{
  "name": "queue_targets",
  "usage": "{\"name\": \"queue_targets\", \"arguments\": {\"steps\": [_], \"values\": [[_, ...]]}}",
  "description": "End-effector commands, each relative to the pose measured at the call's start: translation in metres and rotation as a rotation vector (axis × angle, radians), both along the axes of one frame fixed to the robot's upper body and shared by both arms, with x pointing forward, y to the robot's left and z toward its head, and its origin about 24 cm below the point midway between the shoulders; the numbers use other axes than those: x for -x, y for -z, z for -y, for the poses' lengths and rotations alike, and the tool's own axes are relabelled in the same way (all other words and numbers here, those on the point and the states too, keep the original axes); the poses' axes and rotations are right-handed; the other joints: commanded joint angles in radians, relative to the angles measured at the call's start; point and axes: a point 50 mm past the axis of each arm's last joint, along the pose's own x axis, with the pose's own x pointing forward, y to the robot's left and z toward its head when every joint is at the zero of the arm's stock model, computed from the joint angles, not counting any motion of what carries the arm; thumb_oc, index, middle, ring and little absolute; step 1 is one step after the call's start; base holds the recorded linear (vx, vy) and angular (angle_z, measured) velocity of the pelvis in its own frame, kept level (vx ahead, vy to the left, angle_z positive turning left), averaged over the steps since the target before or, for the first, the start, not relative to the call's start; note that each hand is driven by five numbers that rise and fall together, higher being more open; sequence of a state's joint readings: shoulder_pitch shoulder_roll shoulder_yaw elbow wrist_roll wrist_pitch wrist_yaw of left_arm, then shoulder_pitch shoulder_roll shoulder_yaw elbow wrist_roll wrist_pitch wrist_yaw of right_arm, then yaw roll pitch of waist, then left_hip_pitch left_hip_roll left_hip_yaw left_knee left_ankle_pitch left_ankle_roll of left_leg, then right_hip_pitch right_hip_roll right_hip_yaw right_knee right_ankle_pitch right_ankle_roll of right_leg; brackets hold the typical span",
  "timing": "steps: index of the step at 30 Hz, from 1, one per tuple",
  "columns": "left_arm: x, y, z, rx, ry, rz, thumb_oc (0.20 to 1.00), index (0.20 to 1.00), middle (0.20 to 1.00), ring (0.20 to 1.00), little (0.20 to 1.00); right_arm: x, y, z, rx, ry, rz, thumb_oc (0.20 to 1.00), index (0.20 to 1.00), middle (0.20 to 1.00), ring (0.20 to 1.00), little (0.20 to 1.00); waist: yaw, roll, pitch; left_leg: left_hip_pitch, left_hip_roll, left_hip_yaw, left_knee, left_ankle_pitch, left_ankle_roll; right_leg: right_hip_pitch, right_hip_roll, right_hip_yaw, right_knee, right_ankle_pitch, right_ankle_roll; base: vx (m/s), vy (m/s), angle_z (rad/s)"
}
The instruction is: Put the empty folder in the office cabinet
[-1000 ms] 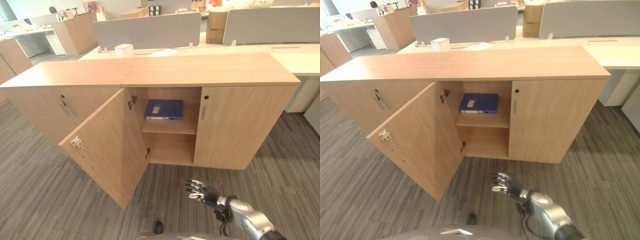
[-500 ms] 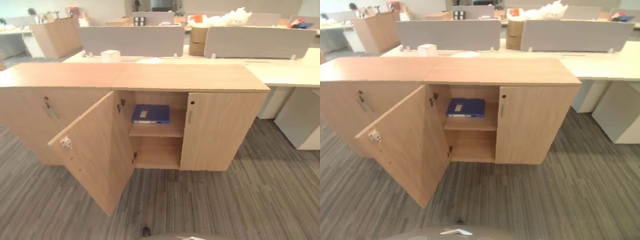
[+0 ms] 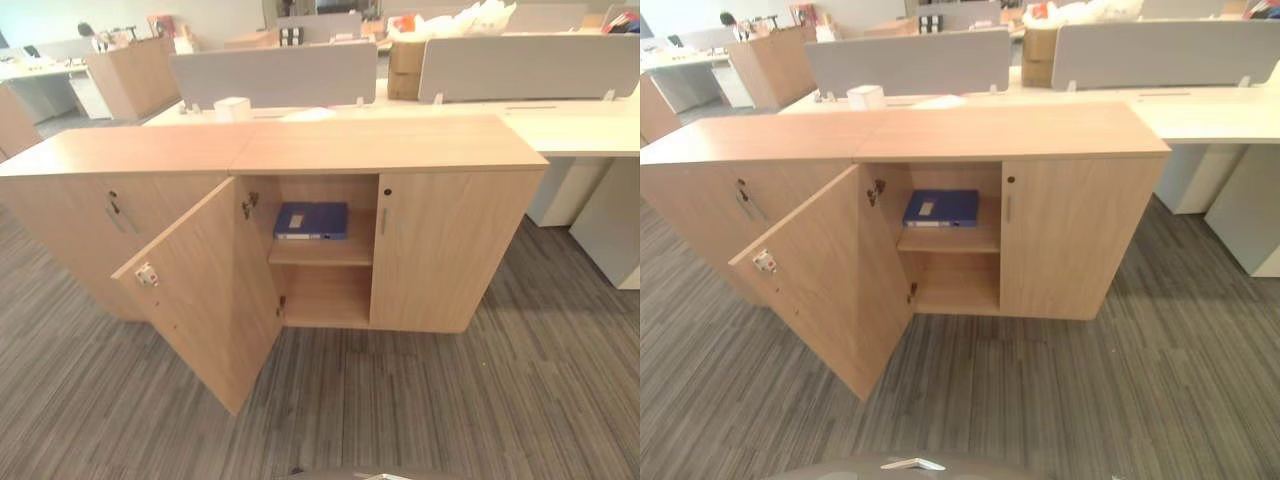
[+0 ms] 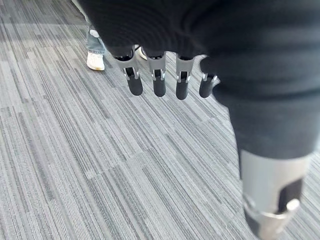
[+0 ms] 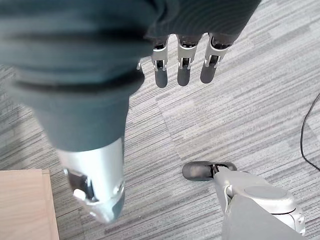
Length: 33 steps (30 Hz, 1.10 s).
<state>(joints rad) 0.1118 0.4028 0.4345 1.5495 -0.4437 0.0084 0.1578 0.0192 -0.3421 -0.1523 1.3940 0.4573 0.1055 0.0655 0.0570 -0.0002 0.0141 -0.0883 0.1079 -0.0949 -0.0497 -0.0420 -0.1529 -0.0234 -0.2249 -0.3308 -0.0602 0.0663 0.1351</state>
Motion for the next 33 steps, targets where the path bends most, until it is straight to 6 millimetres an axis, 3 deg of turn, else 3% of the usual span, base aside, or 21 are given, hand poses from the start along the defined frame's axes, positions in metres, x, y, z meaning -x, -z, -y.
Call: {"name": "queue_targets", "arguments": {"steps": [1, 2, 5, 7, 8, 12, 13, 15, 18, 26, 29, 30, 31, 32, 33], "values": [[0.006, -0.009, -0.015, -0.098, -0.070, -0.033, 1.000, 1.000, 1.000, 1.000, 1.000, -0.043, -0.009, 0.010, 0.057, 0.045, 0.128, 1.000, 1.000, 1.000, 1.000, 1.000, 0.000, -0.008, 0.102, 0.041, 0.097, 0.033, -0.007, 0.108, -0.022, 0.056, -0.026, -0.014, 0.056, -0.101, 0.015, 0.00, 0.355, 0.16], [0.029, -0.006, 0.000, -0.085, -0.133, -0.082, 1.000, 1.000, 1.000, 1.000, 1.000, -0.039, -0.010, 0.012, 0.060, 0.092, 0.136, 1.000, 1.000, 1.000, 1.000, 1.000, 0.006, 0.004, 0.108, 0.031, 0.135, 0.054, -0.018, 0.139, -0.042, 0.046, -0.039, 0.008, 0.045, -0.085, 0.033, 0.00, 0.355, 0.01], [0.035, -0.006, 0.003, -0.103, -0.162, -0.101, 1.000, 1.000, 1.000, 1.000, 1.000, -0.035, -0.009, 0.012, 0.059, 0.124, 0.139, 1.000, 1.000, 1.000, 1.000, 1.000, 0.002, 0.013, 0.108, 0.033, 0.143, 0.070, -0.038, 0.123, -0.045, 0.036, -0.059, 0.006, 0.039, -0.065, 0.051, 0.00, 0.350, 0.04], [0.042, -0.011, -0.003, -0.134, -0.190, -0.117, 1.000, 1.000, 1.000, 1.000, 1.000, -0.027, -0.008, 0.012, 0.056, 0.142, 0.127, 1.000, 1.000, 1.000, 1.000, 1.000, -0.006, 0.019, 0.110, 0.030, 0.118, 0.075, -0.038, 0.093, -0.032, 0.016, -0.091, 0.011, 0.038, -0.030, 0.074, -0.03, 0.443, 0.23], [0.040, -0.017, -0.016, -0.183, -0.197, -0.124, 1.000, 1.000, 1.000, 1.000, 1.000, -0.029, -0.009, 0.014, 0.065, 0.181, 0.144, 1.000, 1.000, 1.000, 1.000, 1.000, -0.017, -0.004, 0.126, 0.027, 0.064, 0.092, -0.038, 0.051, -0.006, -0.036, -0.157, 0.035, 0.044, 0.042, 0.108, -0.05, 0.455, 0.08], [0.038, -0.027, -0.034, -0.252, -0.190, -0.118, 1.000, 1.000, 1.000, 1.000, 1.000, -0.043, -0.007, 0.003, 0.042, 0.191, 0.192, 1.000, 1.000, 1.000, 1.000, 1.000, -0.013, -0.036, 0.155, 0.028, 0.011, 0.135, -0.038, 0.026, 0.030, -0.100, -0.199, 0.066, 0.076, 0.075, 0.108, -0.06, 0.300, -0.15], [0.040, -0.036, -0.047, -0.306, -0.234, -0.116, 1.000, 1.000, 1.000, 1.000, 1.000, -0.057, -0.006, -0.006, 0.019, 0.173, 0.233, 1.000, 1.000, 1.000, 1.000, 1.000, -0.013, -0.049, 0.166, 0.032, 0.006, 0.151, -0.038, 0.025, 0.040, -0.118, -0.177, 0.066, 0.088, 0.076, 0.093, -0.04, 0.178, -0.47], [0.039, -0.042, -0.056, -0.335, -0.234, -0.106, 1.000, 1.000, 1.000, 1.000, 1.000, -0.066, -0.006, -0.014, 0.005, 0.162, 0.265, 1.000, 1.000, 1.000, 1.000, 1.000, -0.013, -0.063, 0.169, 0.037, 0.009, 0.163, -0.038, 0.024, 0.043, -0.120, -0.148, 0.072, 0.079, 0.061, 0.086, 0.01, 0.095, -0.50], [0.046, -0.045, -0.057, -0.334, -0.242, -0.135, 1.000, 1.000, 1.000, 1.000, 1.000, -0.069, -0.004, -0.023, -0.018, 0.179, 0.279, 1.000, 1.000, 1.000, 1.000, 1.000, -0.015, -0.091, 0.173, 0.044, -0.006, 0.173, -0.038, 0.022, 0.055, -0.121, -0.115, 0.108, 0.056, 0.078, 0.092, 0.02, 0.073, -0.42], [0.047, -0.043, -0.054, -0.336, -0.222, -0.140, 1.000, 1.000, 1.000, 1.000, 1.000, -0.051, 0.000, -0.021, -0.007, 0.233, 0.225, 1.000, 1.000, 1.000, 1.000, 1.000, -0.011, -0.115, 0.155, 0.052, -0.015, 0.167, -0.038, 0.002, 0.057, -0.092, -0.121, 0.095, 0.027, 0.075, 0.100, 0.05, 0.006, -0.06], [0.038, -0.061, -0.082, -0.417, -0.163, -0.139, 1.000, 1.000, 1.000, 1.000, 1.000, -0.041, 0.001, -0.018, 0.001, 0.252, 0.207, 1.000, 1.000, 1.000, 1.000, 1.000, -0.017, -0.116, 0.153, 0.048, -0.015, 0.159, -0.038, 0.003, 0.057, -0.089, -0.123, 0.094, 0.023, 0.077, 0.104, 0.05, -0.004, 0.12], [0.037, -0.062, -0.083, -0.419, -0.162, -0.139, 1.000, 1.000, 1.000, 1.000, 1.000, -0.041, 0.001, -0.018, -0.001, 0.253, 0.206, 1.000, 1.000, 1.000, 1.000, 1.000, -0.017, -0.118, 0.152, 0.047, -0.016, 0.158, -0.038, 0.003, 0.057, -0.088, -0.124, 0.093, 0.023, 0.077, 0.104, 0.04, -0.005, 0.12], [0.014, -0.105, -0.132, -0.575, -0.020, -0.157, 1.000, 1.000, 1.000, 1.000, 1.000, -0.033, 0.001, -0.013, 0.016, 0.256, 0.188, 1.000, 1.000, 1.000, 1.000, 1.000, -0.026, -0.118, 0.149, 0.040, -0.016, 0.154, -0.038, 0.003, 0.055, -0.086, -0.124, 0.093, 0.016, 0.077, 0.109, 0.03, -0.003, 0.15], [0.013, -0.106, -0.133, -0.578, -0.018, -0.157, 1.000, 1.000, 1.000, 1.000, 1.000, -0.033, 0.001, -0.014, 0.013, 0.259, 0.188, 1.000, 1.000, 1.000, 1.000, 1.000, -0.024, -0.121, 0.149, 0.039, -0.016, 0.154, -0.038, 0.003, 0.055, -0.086, -0.125, 0.092, 0.015, 0.077, 0.110, 0.03, -0.019, 0.21], [-0.008, -0.139, -0.162, -0.682, 0.103, -0.178, 1.000, 1.000, 1.000, 1.000, 1.000, -0.032, 0.001, -0.012, 0.016, 0.250, 0.183, 1.000, 1.000, 1.000, 1.000, 1.000, -0.030, -0.121, 0.150, 0.034, -0.014, 0.152, -0.038, 0.005, 0.054, -0.088, -0.123, 0.094, 0.015, 0.077, 0.113, -0.01, -0.023, 0.22]]}}
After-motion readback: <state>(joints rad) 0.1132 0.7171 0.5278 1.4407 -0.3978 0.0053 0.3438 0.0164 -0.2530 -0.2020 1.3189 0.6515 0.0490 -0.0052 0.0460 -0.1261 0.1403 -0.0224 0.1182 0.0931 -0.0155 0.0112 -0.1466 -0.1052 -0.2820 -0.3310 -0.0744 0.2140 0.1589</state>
